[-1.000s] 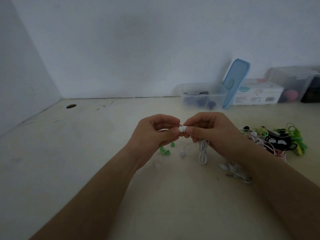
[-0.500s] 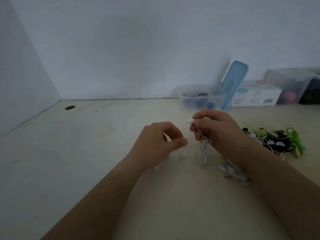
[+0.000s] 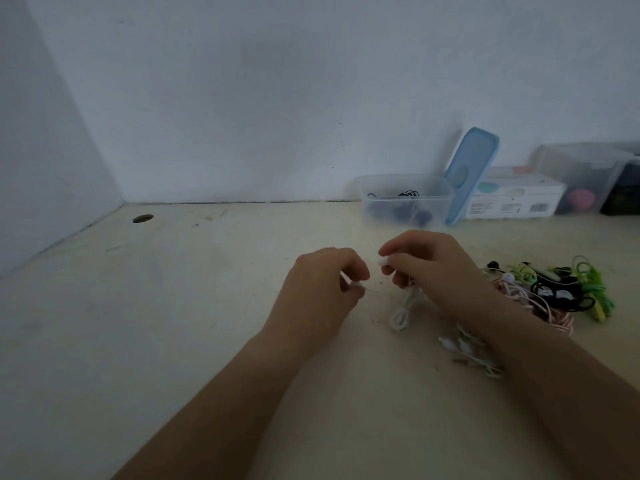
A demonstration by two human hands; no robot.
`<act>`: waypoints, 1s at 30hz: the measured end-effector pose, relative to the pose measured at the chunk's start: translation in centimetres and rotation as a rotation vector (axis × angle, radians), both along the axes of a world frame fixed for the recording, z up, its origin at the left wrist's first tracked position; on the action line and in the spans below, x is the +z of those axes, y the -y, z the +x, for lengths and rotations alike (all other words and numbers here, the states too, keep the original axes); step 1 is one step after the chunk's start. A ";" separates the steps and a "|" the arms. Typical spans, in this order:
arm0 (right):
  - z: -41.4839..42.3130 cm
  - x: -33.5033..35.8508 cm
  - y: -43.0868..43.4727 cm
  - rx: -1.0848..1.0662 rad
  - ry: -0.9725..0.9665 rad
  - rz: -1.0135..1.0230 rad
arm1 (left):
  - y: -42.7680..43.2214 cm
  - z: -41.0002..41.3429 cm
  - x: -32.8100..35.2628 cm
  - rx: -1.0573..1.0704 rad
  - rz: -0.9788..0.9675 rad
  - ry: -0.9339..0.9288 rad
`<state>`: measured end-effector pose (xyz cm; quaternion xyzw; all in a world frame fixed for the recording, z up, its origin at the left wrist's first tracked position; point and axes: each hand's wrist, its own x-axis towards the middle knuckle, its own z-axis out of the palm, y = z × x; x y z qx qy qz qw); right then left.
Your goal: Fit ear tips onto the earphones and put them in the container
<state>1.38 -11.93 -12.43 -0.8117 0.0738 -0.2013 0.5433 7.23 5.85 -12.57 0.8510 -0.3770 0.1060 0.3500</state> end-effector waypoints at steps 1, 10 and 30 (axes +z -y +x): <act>0.1 -0.2 -0.1 -0.001 -0.003 -0.064 | 0.1 0.0 0.0 0.002 -0.053 0.005; -0.1 -0.5 -1.4 0.029 -0.092 -0.487 | 0.4 0.0 -0.1 -0.008 -0.304 -0.130; -0.7 0.5 -2.2 0.215 0.095 0.193 | -5.5 0.7 2.8 -0.050 0.464 -0.280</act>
